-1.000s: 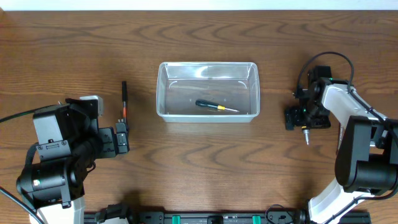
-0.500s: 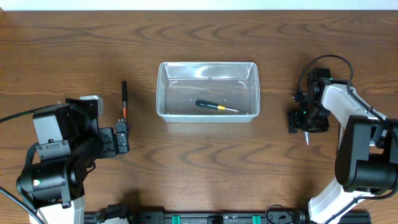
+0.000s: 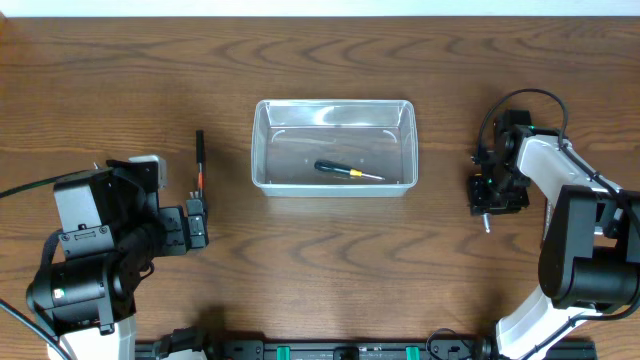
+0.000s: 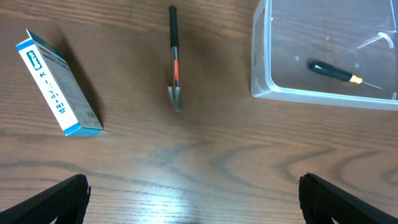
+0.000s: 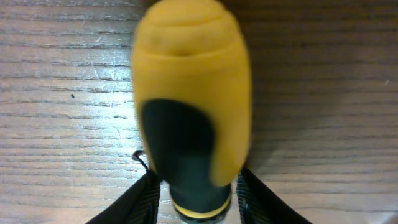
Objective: Pack container
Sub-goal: 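Lower the right gripper and grasp the yellow-black screwdriver handle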
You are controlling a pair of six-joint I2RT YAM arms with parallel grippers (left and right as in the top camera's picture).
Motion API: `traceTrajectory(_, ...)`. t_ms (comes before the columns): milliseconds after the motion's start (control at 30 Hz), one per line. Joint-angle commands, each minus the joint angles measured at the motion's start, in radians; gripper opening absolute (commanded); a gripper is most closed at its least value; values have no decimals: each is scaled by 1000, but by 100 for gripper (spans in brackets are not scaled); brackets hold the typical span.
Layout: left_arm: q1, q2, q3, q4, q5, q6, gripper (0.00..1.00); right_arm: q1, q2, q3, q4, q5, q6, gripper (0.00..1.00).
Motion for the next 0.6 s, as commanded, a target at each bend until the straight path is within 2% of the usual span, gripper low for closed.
traceTrajectory(0,-3,-2,19,-3,-5,6,98,-5,63,-39,17,23,4,34)
traceTrajectory(133,-3,-2,19,-3,-5,6,98,-5,63,-39,28,23,4,26)
traceTrajectory(467,-3,-2,19,-6,-5,6,98,-5,63,-39,97,23,3,22)
traceTrajectory(567,-3,-2,19,-11,-5,6,98,-4,63,-39,122,23,3,18)
